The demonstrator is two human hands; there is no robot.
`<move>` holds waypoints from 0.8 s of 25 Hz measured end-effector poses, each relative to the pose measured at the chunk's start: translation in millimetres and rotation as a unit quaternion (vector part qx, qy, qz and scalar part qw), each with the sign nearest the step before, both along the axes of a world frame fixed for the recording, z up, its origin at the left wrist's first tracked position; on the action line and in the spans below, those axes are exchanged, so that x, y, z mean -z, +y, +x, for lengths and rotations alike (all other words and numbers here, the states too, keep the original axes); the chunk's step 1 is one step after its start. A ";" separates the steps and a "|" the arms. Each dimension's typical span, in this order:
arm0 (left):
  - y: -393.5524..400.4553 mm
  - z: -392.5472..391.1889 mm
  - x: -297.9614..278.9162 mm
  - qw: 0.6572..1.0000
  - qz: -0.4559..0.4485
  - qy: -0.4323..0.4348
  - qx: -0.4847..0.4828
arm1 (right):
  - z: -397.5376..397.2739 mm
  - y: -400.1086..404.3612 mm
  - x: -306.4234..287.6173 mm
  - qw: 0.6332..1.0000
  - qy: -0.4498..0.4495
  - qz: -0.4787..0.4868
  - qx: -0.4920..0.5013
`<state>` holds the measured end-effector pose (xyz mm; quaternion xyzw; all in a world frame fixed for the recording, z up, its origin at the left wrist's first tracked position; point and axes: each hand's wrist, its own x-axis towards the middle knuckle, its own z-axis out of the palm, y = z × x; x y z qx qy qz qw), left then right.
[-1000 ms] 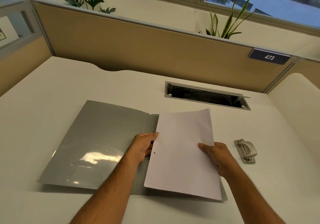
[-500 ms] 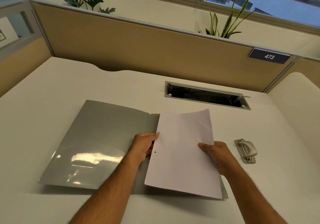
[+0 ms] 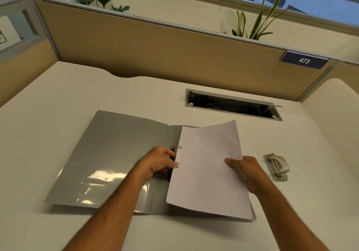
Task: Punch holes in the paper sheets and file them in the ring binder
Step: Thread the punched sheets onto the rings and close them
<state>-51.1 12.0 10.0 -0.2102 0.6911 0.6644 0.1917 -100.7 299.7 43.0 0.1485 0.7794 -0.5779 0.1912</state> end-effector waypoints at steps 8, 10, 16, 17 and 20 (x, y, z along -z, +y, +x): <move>-3.2 -0.1 -4.7 0.998 0.003 -0.017 0.059 | 2.2 1.2 4.8 1.000 -0.005 0.000 -0.001; -2.1 0.5 -5.2 0.998 0.003 -0.016 0.063 | 2.5 1.5 6.1 1.000 -0.006 -0.001 0.001; -2.2 1.2 -5.6 0.996 -0.012 -0.023 0.090 | 3.4 1.9 7.4 1.000 -0.011 0.001 -0.004; -1.9 1.3 -6.1 0.995 -0.013 -0.023 0.092 | 3.1 2.1 7.5 1.000 -0.013 0.001 -0.002; -1.7 0.9 -6.3 0.995 -0.019 -0.023 0.091 | 2.6 2.0 6.9 1.000 -0.018 0.000 0.000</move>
